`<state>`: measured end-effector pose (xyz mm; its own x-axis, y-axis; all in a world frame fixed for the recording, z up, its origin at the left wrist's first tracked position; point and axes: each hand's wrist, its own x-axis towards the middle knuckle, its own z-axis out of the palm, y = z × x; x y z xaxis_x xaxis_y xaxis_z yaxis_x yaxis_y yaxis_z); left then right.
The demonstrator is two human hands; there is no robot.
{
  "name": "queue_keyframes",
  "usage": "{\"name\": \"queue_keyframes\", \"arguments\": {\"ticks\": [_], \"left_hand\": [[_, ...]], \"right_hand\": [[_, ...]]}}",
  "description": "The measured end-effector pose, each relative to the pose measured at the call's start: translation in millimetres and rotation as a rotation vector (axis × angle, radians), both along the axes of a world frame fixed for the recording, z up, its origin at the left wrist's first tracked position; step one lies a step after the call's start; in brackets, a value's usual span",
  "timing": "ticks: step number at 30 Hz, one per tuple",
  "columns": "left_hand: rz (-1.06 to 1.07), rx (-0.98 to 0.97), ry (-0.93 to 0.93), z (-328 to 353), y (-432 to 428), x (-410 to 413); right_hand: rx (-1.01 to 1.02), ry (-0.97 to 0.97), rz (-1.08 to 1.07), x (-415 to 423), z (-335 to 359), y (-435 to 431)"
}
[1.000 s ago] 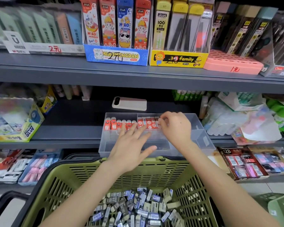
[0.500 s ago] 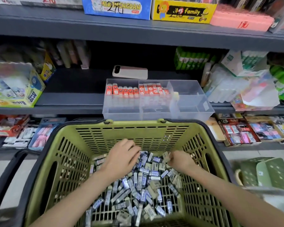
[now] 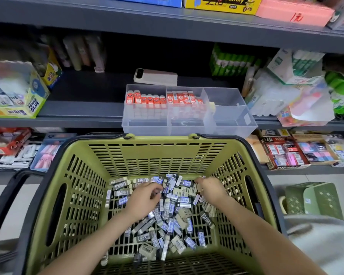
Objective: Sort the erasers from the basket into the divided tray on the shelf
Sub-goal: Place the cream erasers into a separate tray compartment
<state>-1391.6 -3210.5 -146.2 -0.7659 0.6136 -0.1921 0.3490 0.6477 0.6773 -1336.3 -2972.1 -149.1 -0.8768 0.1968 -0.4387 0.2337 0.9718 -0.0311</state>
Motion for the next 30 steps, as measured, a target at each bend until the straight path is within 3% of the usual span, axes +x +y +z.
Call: {"name": "queue_keyframes", "arguments": {"ticks": [3, 6, 9, 11, 15, 18, 19, 21, 23, 24, 27, 30], "left_hand": [[0.131, 0.111, -0.294, 8, 4, 3], [0.389, 0.358, -0.781, 19, 12, 5], [0.419, 0.454, -1.104, 26, 20, 7], [0.382, 0.429, -1.251, 28, 23, 9], [0.404, 0.540, -1.517, 25, 20, 13], [0.460, 0.605, -1.574, 18, 10, 9], [0.498, 0.608, -1.577, 15, 7, 7], [0.585, 0.607, -1.555, 10, 2, 4], [0.651, 0.613, -1.512, 7, -1, 0], [0.678, 0.620, -1.493, 6, -1, -2], [0.730, 0.634, -1.458, 5, -3, -8], [0.742, 0.638, -1.461, 5, -5, -10]], "right_hand": [[-0.144, 0.127, -0.100, 2, 6, -1], [-0.605, 0.268, -0.434, 2, 30, -24], [-1.203, 0.018, -0.548, 4, 55, -48], [-1.323, -0.182, -0.458, 7, 65, -62], [-1.300, -0.155, -0.435, 7, 64, -75], [-1.355, -0.037, -0.652, 5, 54, -63], [-1.282, 0.025, -0.727, 4, 47, -56], [-0.869, 0.128, -0.742, 0, 29, -37], [-0.472, 0.073, -0.567, -1, 11, -23], [-0.374, 0.022, -0.477, -1, 4, -20], [-0.280, -0.046, -0.314, -4, -9, -22], [-0.294, -0.023, -0.361, -6, -12, -20]]}}
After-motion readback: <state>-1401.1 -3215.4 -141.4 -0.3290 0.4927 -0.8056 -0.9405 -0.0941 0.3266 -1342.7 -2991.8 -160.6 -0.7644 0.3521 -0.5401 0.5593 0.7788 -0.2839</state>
